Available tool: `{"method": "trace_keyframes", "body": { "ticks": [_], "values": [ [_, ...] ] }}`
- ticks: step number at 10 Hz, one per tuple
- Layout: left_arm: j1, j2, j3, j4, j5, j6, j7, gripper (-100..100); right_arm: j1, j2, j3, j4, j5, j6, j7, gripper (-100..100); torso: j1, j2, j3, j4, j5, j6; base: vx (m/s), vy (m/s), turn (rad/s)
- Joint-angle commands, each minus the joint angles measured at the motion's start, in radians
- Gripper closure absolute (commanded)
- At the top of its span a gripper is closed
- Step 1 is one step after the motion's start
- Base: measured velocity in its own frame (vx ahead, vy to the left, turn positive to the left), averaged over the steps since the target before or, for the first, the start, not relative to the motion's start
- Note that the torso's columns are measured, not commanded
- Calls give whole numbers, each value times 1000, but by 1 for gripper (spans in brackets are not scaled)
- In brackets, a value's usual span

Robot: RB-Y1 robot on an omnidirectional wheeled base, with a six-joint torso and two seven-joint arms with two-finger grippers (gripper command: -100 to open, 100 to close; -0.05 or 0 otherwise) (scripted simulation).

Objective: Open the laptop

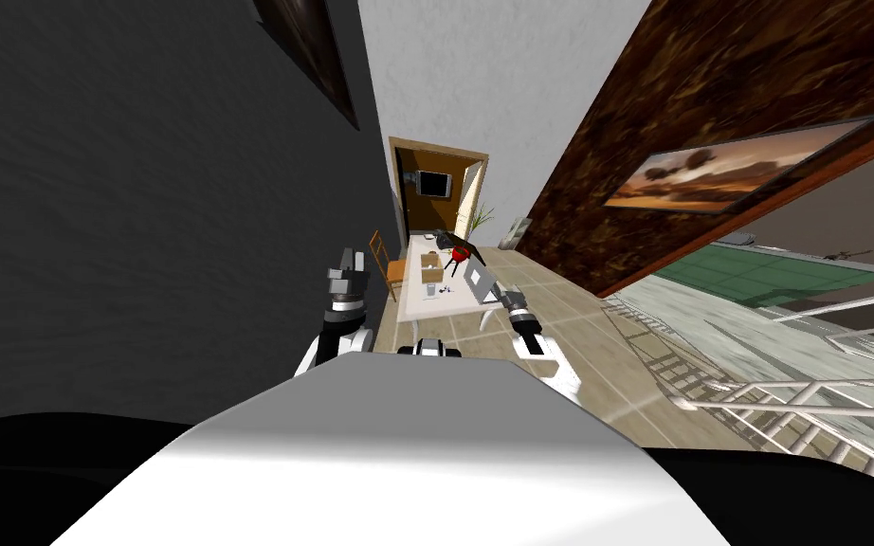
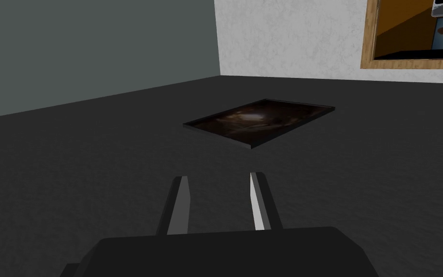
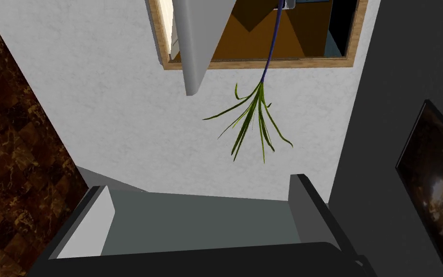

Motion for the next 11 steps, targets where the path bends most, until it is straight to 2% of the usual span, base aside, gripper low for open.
{"method": "trace_keyframes", "body": {
  "ticks": [1, 9, 11],
  "values": [
    [0, 0, 0, 0, 0, 0, 0, 0, -22, -56, -19, 63, 62, 29, 56, -100, -1, 1, 1, 0, 0, 0, 17, 103, 88],
    [0, 0, 0, 0, 0, 0, 0, 0, -87, -214, -70, 249, 251, 113, 222, -100, -2, 0, 0, 0, 0, 0, 19, 105, 63],
    [0, 0, 0, 0, 0, 0, 0, 0, -97, -228, -78, 276, 279, 126, 247, -100, 0, 0, 0, 0, 0, 0, 20, 95, 47]
  ]
}}
